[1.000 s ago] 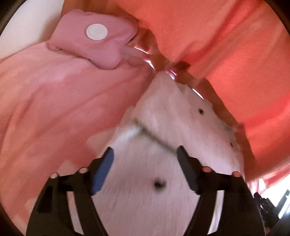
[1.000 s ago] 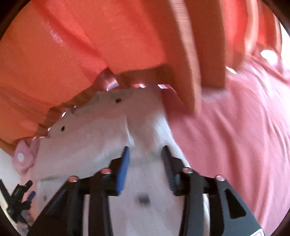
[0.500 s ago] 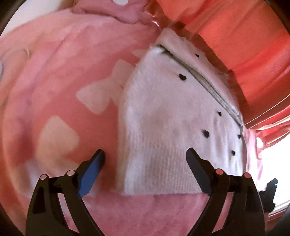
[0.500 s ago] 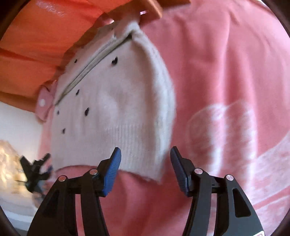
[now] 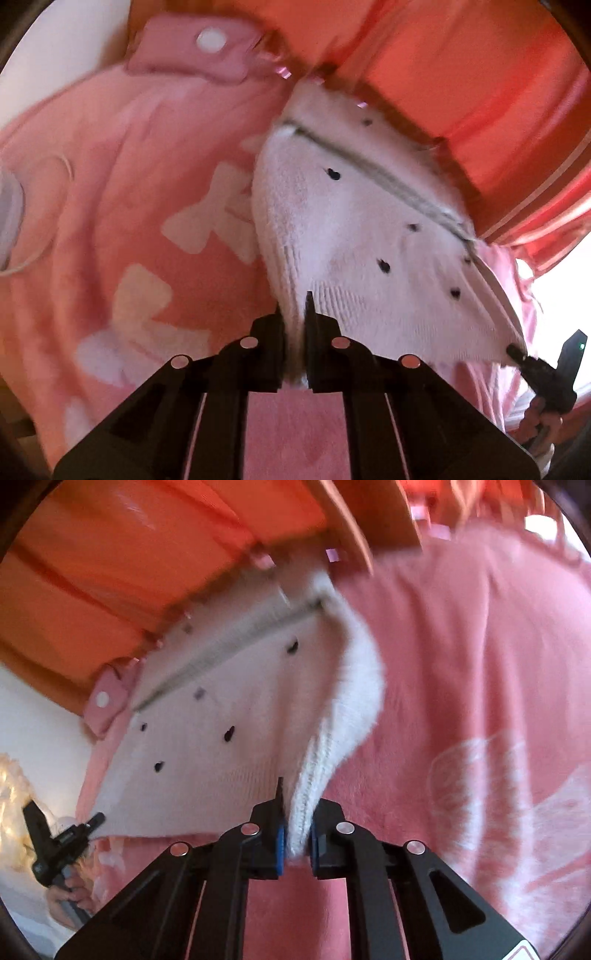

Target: Fold small clothes

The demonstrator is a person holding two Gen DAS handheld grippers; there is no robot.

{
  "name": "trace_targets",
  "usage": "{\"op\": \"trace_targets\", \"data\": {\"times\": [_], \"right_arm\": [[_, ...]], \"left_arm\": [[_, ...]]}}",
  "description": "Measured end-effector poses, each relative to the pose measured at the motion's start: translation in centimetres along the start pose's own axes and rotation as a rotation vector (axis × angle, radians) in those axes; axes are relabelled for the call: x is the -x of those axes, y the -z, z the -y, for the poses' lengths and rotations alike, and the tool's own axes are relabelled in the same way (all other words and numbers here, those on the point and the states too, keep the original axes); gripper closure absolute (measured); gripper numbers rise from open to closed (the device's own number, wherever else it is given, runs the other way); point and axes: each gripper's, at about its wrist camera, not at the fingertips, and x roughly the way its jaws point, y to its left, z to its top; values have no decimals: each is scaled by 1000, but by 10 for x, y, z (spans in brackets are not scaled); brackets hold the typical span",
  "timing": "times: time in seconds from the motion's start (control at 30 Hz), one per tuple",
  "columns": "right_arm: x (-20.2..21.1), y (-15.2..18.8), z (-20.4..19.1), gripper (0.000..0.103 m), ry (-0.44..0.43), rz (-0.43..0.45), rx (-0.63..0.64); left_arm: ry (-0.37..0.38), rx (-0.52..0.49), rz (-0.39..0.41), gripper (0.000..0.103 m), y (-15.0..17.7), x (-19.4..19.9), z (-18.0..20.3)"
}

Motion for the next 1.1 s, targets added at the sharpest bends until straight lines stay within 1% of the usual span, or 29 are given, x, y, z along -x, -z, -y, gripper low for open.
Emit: {"op": "trace_targets", "data": {"times": [0.07,0.13,0.2,0.27,0.33,0.37,0.4,0.47,0.5,0.53,0.6,0.63,0.7,0.73,0.77,0.8,0.83,0.87,0.9,0.93,0.97,1.0,1.03,1.1], "right_arm": [[24,13,1,97,21,30,28],[44,32,9,97,36,34,43],[58,52,19,97,41,14,42],[71,84,33,97,51,-35,42],[86,114,39,97,65,-81,57],[95,130,42,97,66,-98,68],[111,142,42,97,47,-85,87],[135,153,37,97,48,-94,112],[143,155,33,97,41,-87,121],[158,150,27,97,30,-56,137],[176,129,18,97,2,30,154],[185,103,14,97,-33,121,159],[184,67,15,97,-91,218,145],[175,40,18,97,-128,271,122],[162,16,22,97,-143,313,92],[136,-15,29,97,-158,341,40],[118,-33,34,97,-169,338,0],[94,-49,39,97,-177,335,-60],[69,-65,45,97,-177,323,-106],[34,-83,49,97,-145,302,-146],[11,-94,50,96,-110,289,-168],[-12,-103,49,96,-78,267,-176],[-40,-111,49,96,-37,244,-177],[-87,-126,52,96,29,192,-195]], "left_arm": [[16,-33,8,97,9,20,3],[21,-58,8,97,24,37,4],[37,-73,-5,97,45,54,2],[49,-82,-44,97,74,68,-3],[45,-96,-85,97,103,78,-7],[35,-107,-107,97,124,88,-9],[32,-108,-117,97,136,96,-10],[51,-79,-120,97,154,125,-11],[65,-66,-106,97,155,137,-9],[77,-62,-83,97,152,147,-6],[87,-106,4,97,128,168,7],[89,-128,37,97,116,172,14],[90,-198,131,97,77,171,34],[79,-238,193,97,49,161,44],[68,-252,226,97,31,152,49],[59,-250,255,97,9,137,54],[59,-236,270,97,-11,121,57],[53,-211,277,97,-36,96,60],[42,-191,277,97,-52,75,61],[25,-160,267,97,-73,42,62],[18,-156,250,97,-83,19,65],[-16,-150,241,97,-93,-7,66],[-44,-148,236,97,-98,-24,67],[-116,-151,210,97,-109,-76,68]]}}
